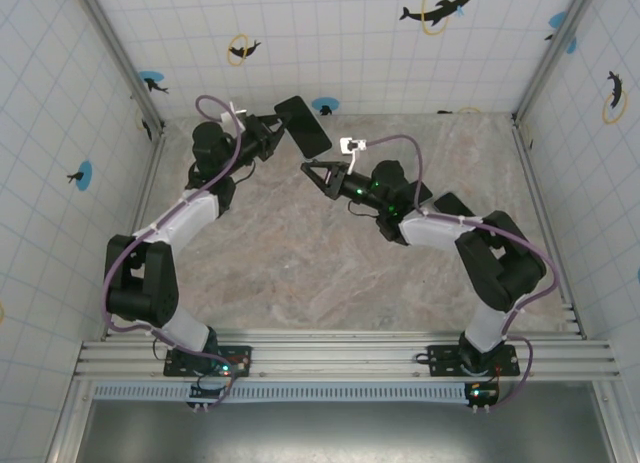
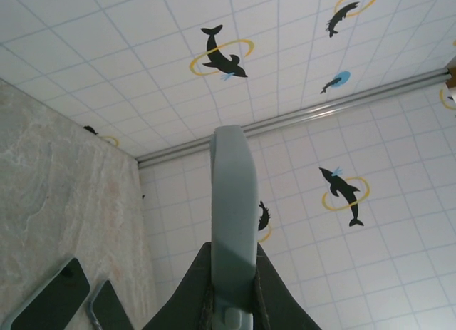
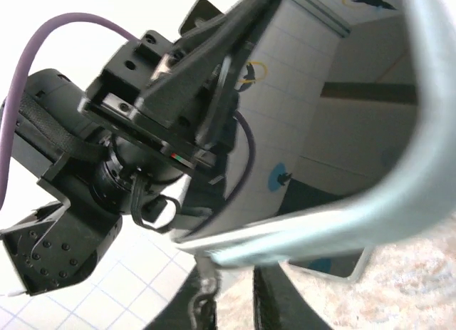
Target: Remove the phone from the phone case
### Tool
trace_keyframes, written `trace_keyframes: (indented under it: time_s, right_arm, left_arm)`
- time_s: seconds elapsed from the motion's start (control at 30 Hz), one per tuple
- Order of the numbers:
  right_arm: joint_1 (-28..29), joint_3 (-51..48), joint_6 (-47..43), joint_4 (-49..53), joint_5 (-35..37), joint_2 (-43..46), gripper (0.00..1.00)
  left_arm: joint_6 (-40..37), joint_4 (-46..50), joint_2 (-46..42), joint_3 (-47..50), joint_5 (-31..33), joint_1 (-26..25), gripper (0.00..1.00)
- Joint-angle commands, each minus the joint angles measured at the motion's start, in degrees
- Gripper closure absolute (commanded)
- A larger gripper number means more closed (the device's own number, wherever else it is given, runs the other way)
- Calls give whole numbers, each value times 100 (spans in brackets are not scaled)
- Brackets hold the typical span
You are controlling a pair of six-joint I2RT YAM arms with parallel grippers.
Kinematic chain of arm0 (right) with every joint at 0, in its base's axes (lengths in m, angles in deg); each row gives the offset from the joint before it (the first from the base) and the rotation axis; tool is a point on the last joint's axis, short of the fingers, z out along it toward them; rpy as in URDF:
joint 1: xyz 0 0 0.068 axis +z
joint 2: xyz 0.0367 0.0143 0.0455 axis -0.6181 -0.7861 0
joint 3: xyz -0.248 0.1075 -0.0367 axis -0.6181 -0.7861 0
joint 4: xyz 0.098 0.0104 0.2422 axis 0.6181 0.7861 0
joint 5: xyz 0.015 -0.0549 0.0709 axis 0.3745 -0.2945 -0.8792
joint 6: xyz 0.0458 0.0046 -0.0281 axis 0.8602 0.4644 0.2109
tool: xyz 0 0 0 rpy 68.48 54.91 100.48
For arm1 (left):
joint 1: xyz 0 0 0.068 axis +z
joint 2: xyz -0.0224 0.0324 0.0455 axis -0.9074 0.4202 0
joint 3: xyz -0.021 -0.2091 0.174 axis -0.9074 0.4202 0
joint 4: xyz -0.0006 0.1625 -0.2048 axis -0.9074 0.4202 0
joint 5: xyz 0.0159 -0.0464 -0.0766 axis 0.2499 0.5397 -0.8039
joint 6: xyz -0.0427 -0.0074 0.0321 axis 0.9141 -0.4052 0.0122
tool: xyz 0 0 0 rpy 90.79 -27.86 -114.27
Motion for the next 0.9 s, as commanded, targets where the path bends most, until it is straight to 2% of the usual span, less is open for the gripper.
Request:
trace_keyframes:
  time_s: [0.0,0.17,0.3,0.4,0.53,0.73,0.87]
  right_arm:
    - [-303,-43,-698,660,-471,369,73]
    - [-621,-303,-1304,1105,-1184,786,59]
    - [-933,-297,-1908,1501,-1768,1056,56]
    - [-1035,47,-2628,2080,-2426,1034,54]
    - [-1028,743,-3918,3445,-2966,821,53]
    - [-972,1458,-5188,4645,-3257,580,55]
    - [-939,1893,-5969,5568,-3198,422,59]
  left_arm:
    - [-261,-171,-238,-417,-562,112,100]
    - [-601,-106,-125,-629,-946,226,100]
    - [-1191,-12,-34,-853,-1414,258,100]
    - [-1562,-247,34,-930,-1849,253,100]
    - [-2013,-517,94,-1030,-2464,265,100]
    - [-3104,-103,-78,-964,-2833,264,100]
    - [-3282,-136,-173,-872,-2982,233,100]
